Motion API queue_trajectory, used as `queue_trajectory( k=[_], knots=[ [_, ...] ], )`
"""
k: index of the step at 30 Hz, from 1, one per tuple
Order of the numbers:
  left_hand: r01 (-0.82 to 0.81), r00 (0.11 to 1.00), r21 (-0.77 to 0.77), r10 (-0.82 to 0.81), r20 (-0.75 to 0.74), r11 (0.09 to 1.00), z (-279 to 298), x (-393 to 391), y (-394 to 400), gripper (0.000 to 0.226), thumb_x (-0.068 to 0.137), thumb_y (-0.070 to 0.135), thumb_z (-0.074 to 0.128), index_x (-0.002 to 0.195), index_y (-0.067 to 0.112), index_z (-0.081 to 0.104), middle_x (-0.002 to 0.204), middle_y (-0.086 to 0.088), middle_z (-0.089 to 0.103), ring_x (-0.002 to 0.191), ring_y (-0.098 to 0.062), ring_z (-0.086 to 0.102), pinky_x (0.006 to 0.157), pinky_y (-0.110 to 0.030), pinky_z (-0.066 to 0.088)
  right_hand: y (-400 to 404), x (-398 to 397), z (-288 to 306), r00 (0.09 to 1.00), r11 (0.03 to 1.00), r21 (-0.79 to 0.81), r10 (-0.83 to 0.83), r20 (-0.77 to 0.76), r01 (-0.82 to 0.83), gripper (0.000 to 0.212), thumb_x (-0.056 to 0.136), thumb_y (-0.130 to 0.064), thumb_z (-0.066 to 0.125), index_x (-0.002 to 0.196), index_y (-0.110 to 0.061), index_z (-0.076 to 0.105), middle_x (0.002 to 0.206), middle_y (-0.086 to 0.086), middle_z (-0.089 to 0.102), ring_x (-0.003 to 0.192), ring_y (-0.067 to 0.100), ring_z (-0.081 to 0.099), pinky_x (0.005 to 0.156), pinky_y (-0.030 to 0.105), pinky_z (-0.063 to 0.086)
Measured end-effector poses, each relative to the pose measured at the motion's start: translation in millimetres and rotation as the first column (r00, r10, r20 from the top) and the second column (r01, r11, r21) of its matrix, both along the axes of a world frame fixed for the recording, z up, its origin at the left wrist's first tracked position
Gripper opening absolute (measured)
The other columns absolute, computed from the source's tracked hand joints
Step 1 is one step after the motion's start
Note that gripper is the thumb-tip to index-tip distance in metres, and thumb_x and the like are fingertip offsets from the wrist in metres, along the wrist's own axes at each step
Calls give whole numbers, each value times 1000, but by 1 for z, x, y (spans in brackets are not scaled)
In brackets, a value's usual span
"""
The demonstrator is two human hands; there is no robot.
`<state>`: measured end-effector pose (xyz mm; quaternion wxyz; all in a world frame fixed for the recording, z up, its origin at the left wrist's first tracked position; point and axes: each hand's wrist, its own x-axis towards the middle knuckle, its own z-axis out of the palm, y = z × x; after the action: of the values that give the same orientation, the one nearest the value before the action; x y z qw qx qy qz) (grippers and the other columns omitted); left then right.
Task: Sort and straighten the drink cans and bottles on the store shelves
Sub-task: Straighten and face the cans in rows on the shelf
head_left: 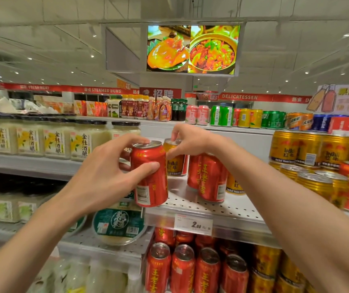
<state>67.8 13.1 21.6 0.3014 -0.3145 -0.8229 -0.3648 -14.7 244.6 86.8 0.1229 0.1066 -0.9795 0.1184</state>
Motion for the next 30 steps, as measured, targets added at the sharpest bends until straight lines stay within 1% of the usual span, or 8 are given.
queue_trajectory(
  k=[2,4,6,10,14,20,25,30],
  knots=[
    [-7,1000,-7,7,-5,1000,1,-1,1,52,80,53,69,129,37,58,109,26,61,96,12,58,64,5,42,9,14,8,998,989,-144,14,-57,-22,56,78,-46,82,117,-22,51,118,1,57,102,19,60,70,28,54],
    [-10,1000,-9,10,-9,1000,1,-3,2,51,80,53,69,128,38,59,109,26,62,96,13,57,64,4,41,17,28,14,992,967,-253,5,-129,-37,52,80,-47,80,117,-20,53,118,1,57,104,18,60,66,24,50],
    [-1,1000,-13,1,-8,1000,2,-6,4,52,79,56,68,127,38,59,109,27,61,96,12,58,65,-2,43,24,42,18,982,935,-353,-29,-189,-41,50,81,-48,78,116,-21,54,113,-1,60,100,13,62,65,24,50],
    [-6,1000,-77,4,-26,997,2,-13,17,54,79,60,66,127,38,58,108,26,60,96,7,58,75,-17,44,37,76,24,959,865,-500,-111,-263,-37,49,83,-50,76,119,-25,55,107,-4,64,93,6,64,67,24,49],
    [-25,998,-147,17,-54,989,0,-30,37,52,85,57,68,128,31,58,116,13,66,99,-6,61,88,-35,50,52,114,19,940,841,-541,-164,-298,-25,46,78,-53,78,110,-28,58,99,-2,69,84,10,66,67,28,50],
    [-117,989,-250,91,-113,961,-8,-59,70,54,87,60,63,128,26,58,120,2,70,101,-19,66,91,-43,51,64,151,-19,959,865,-497,-193,-209,66,41,79,-50,78,108,-32,54,105,-6,65,92,8,65,63,22,49],
    [-234,967,-324,185,-175,917,-10,-72,82,53,91,66,52,126,26,55,109,3,71,91,-19,63,74,-34,46,76,153,-52,952,873,-476,-228,-203,108,38,80,-48,77,105,-30,55,104,-8,62,90,-1,59,54,9,44],
    [-310,938,-325,232,-258,893,-14,-69,86,63,91,68,47,135,24,54,113,1,72,99,-22,68,74,-33,46,79,152,-73,946,856,-508,-238,-220,97,39,79,-48,78,105,-29,56,101,-10,64,88,-3,60,62,12,44]
  ],
)
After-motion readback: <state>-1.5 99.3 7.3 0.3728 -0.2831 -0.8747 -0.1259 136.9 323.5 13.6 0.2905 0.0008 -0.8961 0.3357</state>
